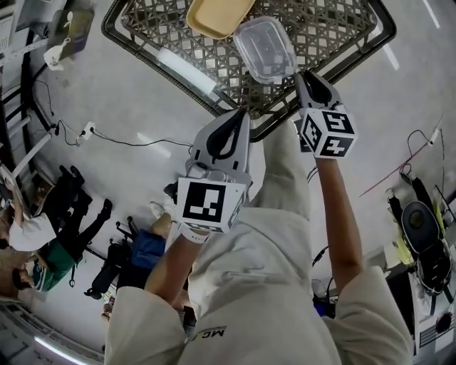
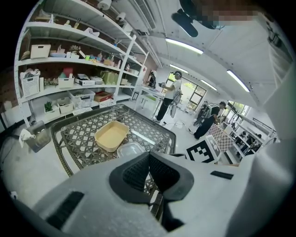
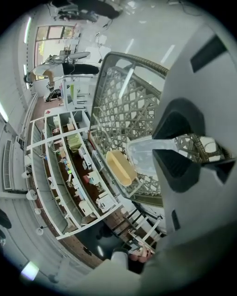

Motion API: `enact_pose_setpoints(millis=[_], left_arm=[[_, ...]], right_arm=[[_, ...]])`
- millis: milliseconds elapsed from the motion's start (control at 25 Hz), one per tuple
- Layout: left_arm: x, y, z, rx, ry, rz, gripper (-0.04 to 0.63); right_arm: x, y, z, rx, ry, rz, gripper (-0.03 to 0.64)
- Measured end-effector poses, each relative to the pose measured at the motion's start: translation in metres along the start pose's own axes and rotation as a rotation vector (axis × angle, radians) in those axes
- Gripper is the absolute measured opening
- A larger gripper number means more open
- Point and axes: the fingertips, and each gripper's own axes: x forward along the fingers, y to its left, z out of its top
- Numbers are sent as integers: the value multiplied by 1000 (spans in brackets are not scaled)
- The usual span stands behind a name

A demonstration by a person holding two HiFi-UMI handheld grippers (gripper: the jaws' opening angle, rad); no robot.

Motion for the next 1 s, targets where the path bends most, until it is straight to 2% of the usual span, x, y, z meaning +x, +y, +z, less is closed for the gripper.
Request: enact_pose_setpoints(millis=[120, 360, 680, 1000], left_arm=[[4, 2, 4, -3, -9, 10, 21], [8, 4, -2, -45, -3, 17, 21], [9, 7, -2, -63, -7, 40, 21], [11, 7, 0, -67, -8, 43, 21]], right_arm=[[13, -6, -7, -2, 36, -16, 94], [33, -16, -22, 36, 115, -33, 93], [46, -22, -30, 93, 156, -18, 89], [47, -20, -29, 124, 165, -8, 50]])
